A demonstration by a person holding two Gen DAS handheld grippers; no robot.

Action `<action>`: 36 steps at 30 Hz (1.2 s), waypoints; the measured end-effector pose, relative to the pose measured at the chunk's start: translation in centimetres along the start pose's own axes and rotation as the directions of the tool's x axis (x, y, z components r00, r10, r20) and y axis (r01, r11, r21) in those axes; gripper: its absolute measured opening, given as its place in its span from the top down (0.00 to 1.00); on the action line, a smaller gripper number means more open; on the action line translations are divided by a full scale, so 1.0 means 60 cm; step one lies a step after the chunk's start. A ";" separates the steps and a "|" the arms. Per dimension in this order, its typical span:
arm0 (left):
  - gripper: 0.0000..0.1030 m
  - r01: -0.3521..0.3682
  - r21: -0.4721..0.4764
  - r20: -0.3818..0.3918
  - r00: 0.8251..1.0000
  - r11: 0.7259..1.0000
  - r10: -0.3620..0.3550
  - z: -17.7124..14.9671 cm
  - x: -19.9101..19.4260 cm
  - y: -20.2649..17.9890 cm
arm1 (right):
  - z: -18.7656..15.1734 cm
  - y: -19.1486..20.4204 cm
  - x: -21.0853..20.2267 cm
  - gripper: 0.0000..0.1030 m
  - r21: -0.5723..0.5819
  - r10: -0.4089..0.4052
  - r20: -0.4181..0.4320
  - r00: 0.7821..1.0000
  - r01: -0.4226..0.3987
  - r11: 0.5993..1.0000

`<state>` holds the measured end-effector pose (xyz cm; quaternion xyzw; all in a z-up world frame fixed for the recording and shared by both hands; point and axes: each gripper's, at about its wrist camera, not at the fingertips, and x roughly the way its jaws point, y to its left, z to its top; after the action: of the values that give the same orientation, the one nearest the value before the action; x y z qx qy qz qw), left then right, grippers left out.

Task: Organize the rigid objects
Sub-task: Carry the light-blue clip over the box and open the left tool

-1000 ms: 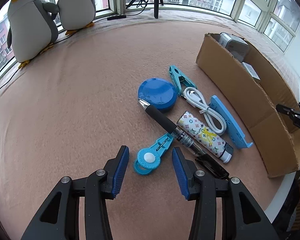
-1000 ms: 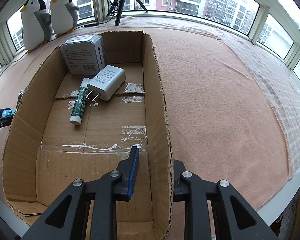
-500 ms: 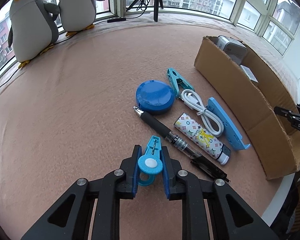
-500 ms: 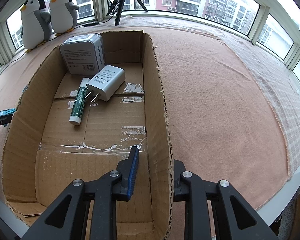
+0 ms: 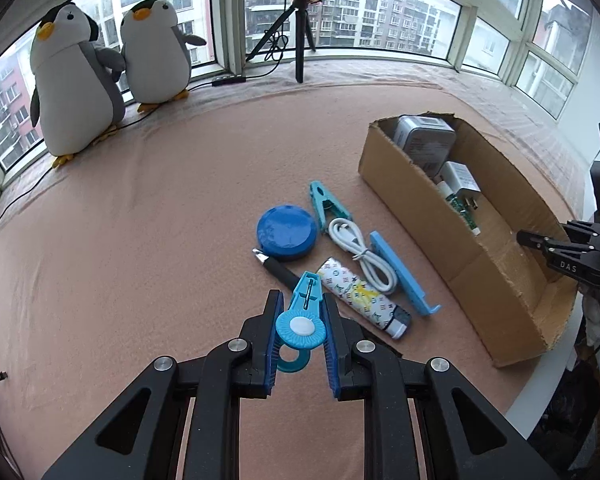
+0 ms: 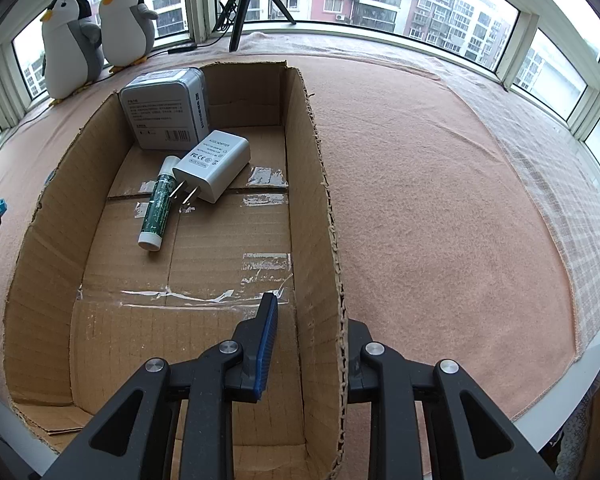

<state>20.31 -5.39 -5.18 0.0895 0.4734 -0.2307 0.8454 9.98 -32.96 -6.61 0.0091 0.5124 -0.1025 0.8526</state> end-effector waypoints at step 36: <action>0.80 0.218 0.176 -0.042 0.976 0.960 -0.213 0.095 0.074 -0.289 | 0.000 -0.002 -0.003 0.78 0.001 0.001 0.004 1.000 -0.001 1.000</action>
<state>18.38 -24.07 -4.72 0.1158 0.4673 -0.3620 0.7982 9.90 -33.06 -6.45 0.0095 0.5107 -0.1021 0.8536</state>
